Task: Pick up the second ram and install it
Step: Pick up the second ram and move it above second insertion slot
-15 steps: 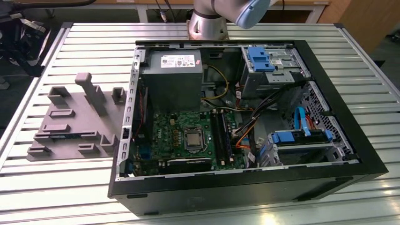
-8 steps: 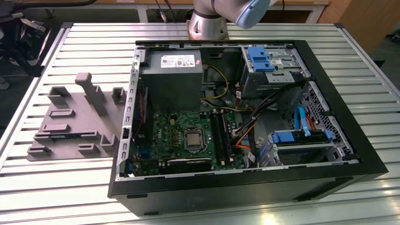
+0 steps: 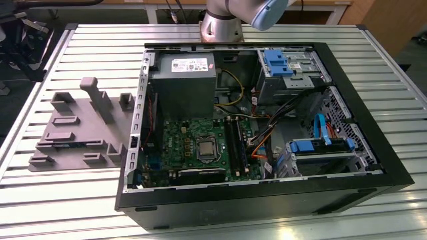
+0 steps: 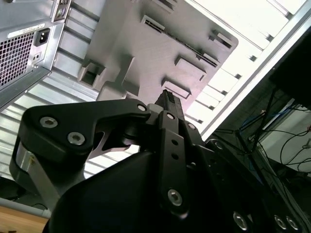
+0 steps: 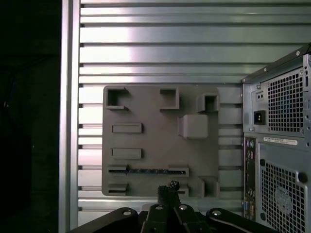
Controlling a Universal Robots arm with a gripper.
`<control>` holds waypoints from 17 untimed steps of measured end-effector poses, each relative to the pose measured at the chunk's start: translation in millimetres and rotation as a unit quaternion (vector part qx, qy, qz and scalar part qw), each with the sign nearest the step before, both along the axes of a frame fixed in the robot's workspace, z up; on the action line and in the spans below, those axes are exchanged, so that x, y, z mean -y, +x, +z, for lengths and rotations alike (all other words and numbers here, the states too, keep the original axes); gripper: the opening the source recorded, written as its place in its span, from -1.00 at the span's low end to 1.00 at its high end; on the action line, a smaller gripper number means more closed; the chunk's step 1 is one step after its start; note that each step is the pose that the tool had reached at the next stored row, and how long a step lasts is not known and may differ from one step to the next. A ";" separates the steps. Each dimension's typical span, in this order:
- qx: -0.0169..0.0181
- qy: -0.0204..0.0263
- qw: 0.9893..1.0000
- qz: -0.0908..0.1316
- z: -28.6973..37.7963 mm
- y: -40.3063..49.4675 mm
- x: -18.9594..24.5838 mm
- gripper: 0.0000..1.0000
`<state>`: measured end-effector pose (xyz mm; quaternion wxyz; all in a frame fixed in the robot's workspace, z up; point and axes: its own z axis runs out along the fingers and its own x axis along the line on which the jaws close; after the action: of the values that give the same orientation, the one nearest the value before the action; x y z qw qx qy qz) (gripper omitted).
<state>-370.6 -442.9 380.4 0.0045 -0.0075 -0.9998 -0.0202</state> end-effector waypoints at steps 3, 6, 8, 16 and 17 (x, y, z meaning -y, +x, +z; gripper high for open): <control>0.000 0.000 1.000 0.004 0.0 -0.1 0.0 -0.79; 0.000 0.000 1.000 0.008 0.0 -0.1 0.0 -0.79; 0.000 0.000 1.000 0.011 0.0 -0.2 0.0 -0.79; 0.000 0.000 1.000 0.014 0.0 -0.2 0.0 -0.79; 0.000 0.000 1.000 0.014 0.0 -0.2 0.0 -0.79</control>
<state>-370.9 -442.9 380.4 0.0048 0.0065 -0.9998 -0.0202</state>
